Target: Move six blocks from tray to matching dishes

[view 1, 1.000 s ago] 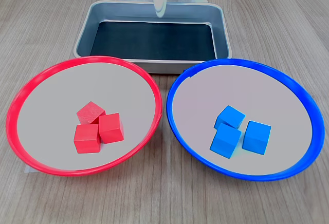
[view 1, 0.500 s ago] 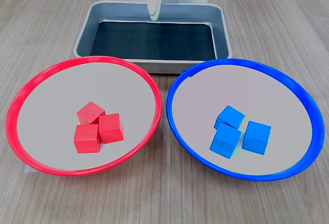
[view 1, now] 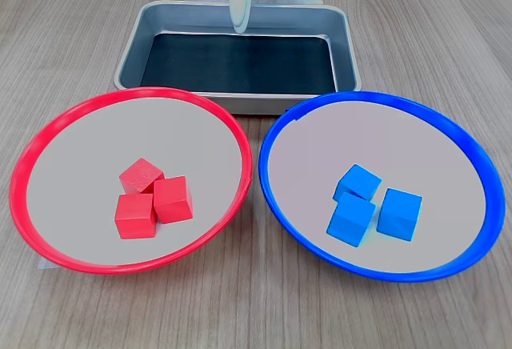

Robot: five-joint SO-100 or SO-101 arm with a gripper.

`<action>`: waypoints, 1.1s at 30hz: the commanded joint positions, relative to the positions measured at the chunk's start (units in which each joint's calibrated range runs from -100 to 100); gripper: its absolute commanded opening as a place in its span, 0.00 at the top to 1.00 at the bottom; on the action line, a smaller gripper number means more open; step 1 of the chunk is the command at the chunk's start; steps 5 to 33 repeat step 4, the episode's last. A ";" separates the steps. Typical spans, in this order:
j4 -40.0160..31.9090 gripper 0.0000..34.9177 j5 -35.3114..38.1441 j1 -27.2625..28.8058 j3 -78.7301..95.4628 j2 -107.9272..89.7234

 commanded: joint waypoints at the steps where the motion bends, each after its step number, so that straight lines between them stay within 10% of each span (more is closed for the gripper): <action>1: 0.28 0.99 0.29 0.45 0.09 -0.26; 33: 0.28 0.99 0.29 0.45 0.09 -0.26</action>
